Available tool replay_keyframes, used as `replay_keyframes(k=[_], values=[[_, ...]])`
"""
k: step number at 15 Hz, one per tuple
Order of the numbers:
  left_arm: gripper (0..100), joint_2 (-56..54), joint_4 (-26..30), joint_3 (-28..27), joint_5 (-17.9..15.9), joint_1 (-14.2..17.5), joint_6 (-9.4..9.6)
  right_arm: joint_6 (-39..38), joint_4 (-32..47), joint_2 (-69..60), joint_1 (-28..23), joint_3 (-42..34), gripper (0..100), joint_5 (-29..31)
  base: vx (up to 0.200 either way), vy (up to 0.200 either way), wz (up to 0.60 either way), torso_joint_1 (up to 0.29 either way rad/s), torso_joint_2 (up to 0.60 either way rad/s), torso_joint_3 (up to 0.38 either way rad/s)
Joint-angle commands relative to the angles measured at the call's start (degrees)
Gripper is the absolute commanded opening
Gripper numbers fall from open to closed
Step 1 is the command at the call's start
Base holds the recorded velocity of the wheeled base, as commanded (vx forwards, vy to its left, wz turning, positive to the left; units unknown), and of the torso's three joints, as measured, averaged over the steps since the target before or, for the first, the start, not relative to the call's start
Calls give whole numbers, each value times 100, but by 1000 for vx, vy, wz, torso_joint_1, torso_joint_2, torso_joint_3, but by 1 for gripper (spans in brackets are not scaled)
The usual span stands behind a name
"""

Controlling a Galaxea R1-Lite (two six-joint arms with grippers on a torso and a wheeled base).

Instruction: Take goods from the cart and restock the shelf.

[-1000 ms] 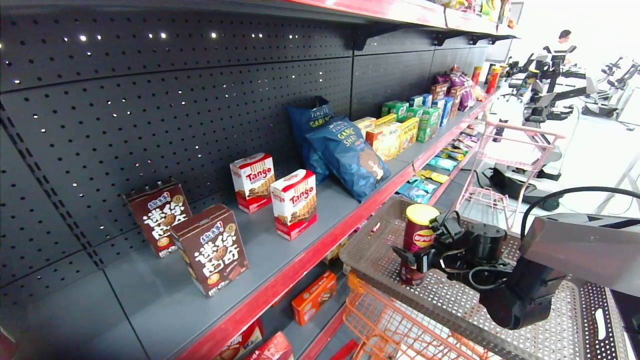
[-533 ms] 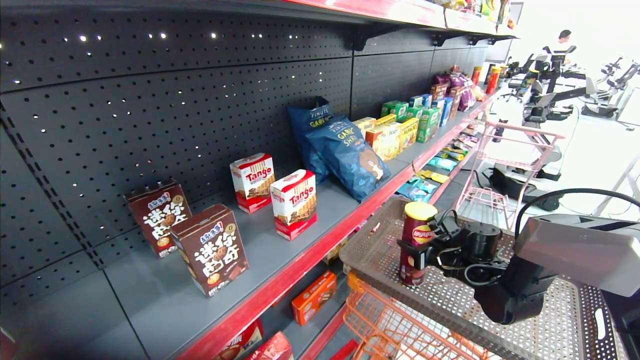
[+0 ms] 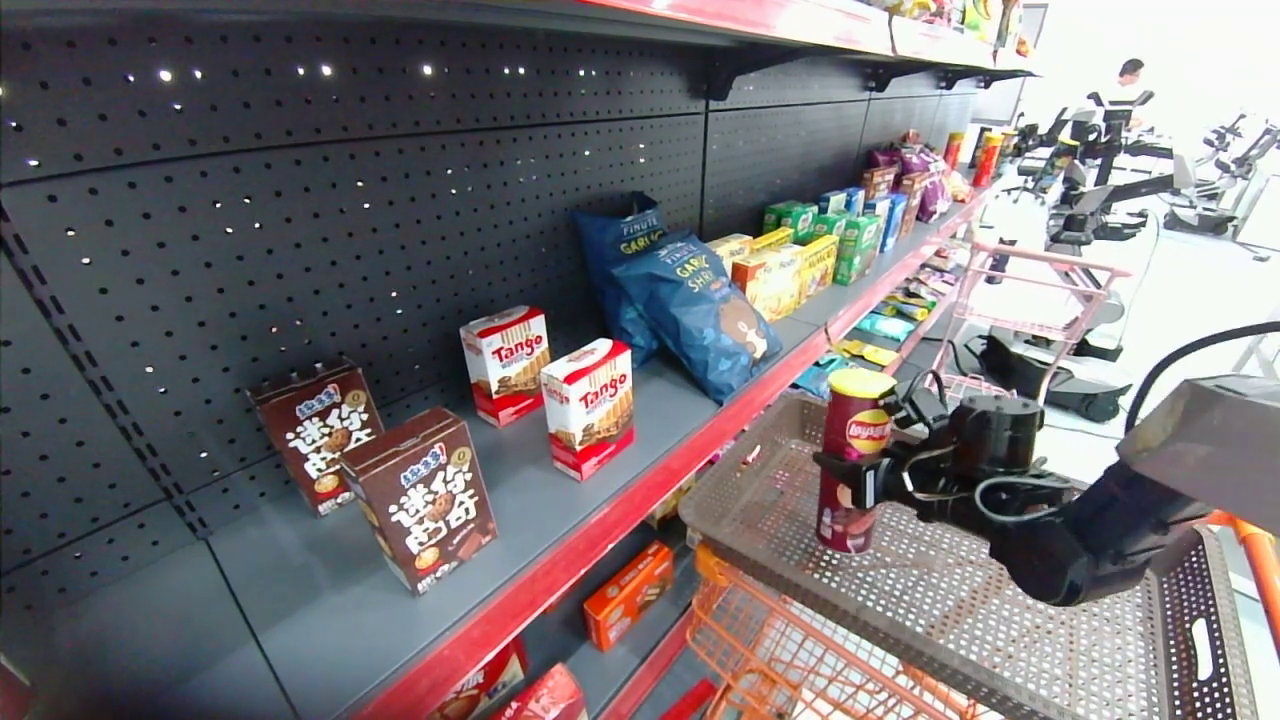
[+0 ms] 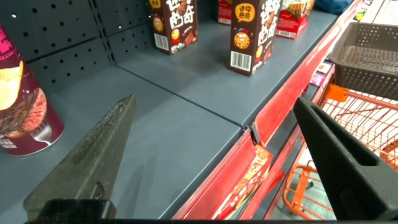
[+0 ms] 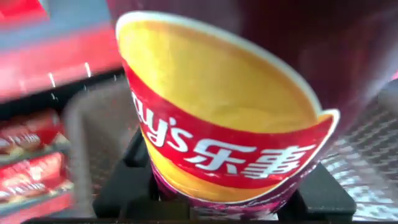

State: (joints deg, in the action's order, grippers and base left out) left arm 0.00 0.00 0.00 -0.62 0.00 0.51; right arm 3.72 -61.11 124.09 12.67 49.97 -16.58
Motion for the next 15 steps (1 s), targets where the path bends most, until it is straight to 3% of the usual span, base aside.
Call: replay_keyframes(k=[1,6,7,10,15], values=[[100,0,0,0,1,0,2,-91,811,-1739,-106,-295,0,304,0,0,0,0,0,0],[100,0,0,0,1,0,2,-389,2842,-4226,-27,-1147,0,2396,0,0,0,0,0,0],[100,0,0,0,1,0,2,-389,3246,-4780,-115,-1367,0,2572,0,0,0,0,0,0],[100,0,0,0,1,0,2,-372,3624,-5668,-572,-1859,0,2590,0,0,0,0,0,0],[100,0,0,0,1,0,2,-381,3597,-5931,-546,-2017,0,2563,0,0,600,0,0,2]])
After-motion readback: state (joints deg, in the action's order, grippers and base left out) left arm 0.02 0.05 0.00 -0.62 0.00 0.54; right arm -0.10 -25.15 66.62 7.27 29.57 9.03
